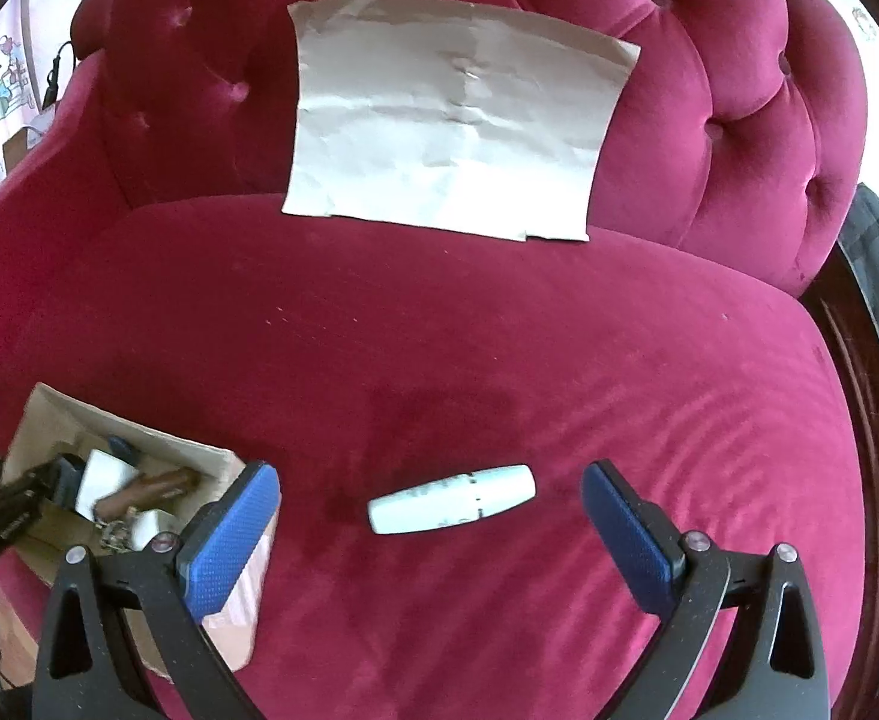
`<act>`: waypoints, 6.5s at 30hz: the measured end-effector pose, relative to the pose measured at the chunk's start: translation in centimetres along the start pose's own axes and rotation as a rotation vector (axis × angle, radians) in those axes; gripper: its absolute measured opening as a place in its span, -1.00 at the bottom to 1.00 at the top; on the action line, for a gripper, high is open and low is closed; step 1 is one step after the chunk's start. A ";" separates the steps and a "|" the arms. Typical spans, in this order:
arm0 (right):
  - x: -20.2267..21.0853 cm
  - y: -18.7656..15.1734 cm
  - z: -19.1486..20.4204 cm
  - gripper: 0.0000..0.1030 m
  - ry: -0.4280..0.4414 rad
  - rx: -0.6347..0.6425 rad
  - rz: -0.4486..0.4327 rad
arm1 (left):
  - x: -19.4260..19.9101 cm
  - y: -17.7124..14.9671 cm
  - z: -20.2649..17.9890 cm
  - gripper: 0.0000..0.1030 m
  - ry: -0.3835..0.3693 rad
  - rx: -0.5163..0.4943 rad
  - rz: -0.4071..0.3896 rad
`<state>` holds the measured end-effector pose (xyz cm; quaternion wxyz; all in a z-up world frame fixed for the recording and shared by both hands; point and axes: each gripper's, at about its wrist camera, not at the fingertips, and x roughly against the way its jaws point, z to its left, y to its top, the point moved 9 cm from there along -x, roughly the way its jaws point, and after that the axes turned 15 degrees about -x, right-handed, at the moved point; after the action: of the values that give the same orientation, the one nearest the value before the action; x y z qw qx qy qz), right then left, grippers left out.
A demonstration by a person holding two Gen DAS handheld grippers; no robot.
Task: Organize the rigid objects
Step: 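Move the right gripper back over the white tube, then grasp the white tube with the right gripper, then lift and carry the white tube with the right gripper over the box, then open the right gripper to drop the white tube into the box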
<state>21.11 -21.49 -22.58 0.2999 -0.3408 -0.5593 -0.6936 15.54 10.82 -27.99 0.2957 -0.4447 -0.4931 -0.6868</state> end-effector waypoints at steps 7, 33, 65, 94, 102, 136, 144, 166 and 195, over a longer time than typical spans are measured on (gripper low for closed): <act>-2.5 -1.5 -0.7 0.99 0.027 0.017 0.035 | -0.1 0.1 0.1 -0.95 -0.007 0.000 0.001; -7.0 -3.7 -0.9 0.68 0.016 0.046 0.093 | 0.0 0.1 0.2 -0.95 -0.006 0.004 0.000; -5.9 -2.6 -2.7 -0.59 -0.033 -0.055 0.072 | 0.0 0.2 0.4 -0.95 -0.005 0.004 0.001; 2.0 -1.2 3.6 -0.58 0.037 0.044 0.008 | 0.1 0.1 0.5 -0.95 0.002 0.011 -0.005; 3.6 -1.6 7.0 -0.58 0.092 0.103 0.006 | 0.1 0.1 0.5 -0.95 0.002 0.015 -0.005; 4.1 -8.1 17.9 -0.58 0.270 0.301 0.130 | 0.3 0.1 0.7 -0.95 0.003 0.019 -0.006; 3.0 -9.8 18.9 -0.58 0.289 0.324 0.184 | 0.3 0.0 0.7 -0.95 0.002 0.020 -0.007; 2.5 -8.7 18.0 0.84 0.237 0.295 0.154 | 0.3 0.1 0.5 -0.95 0.006 0.015 -0.007; 1.8 -7.0 14.9 0.99 0.136 0.182 0.115 | 0.5 0.1 0.4 -0.37 0.076 -0.033 0.033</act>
<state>16.54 -5.63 -23.05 0.4061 -0.2960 -0.5777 -0.6432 15.52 11.22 -27.40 0.3179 -0.4312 -0.4628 -0.7062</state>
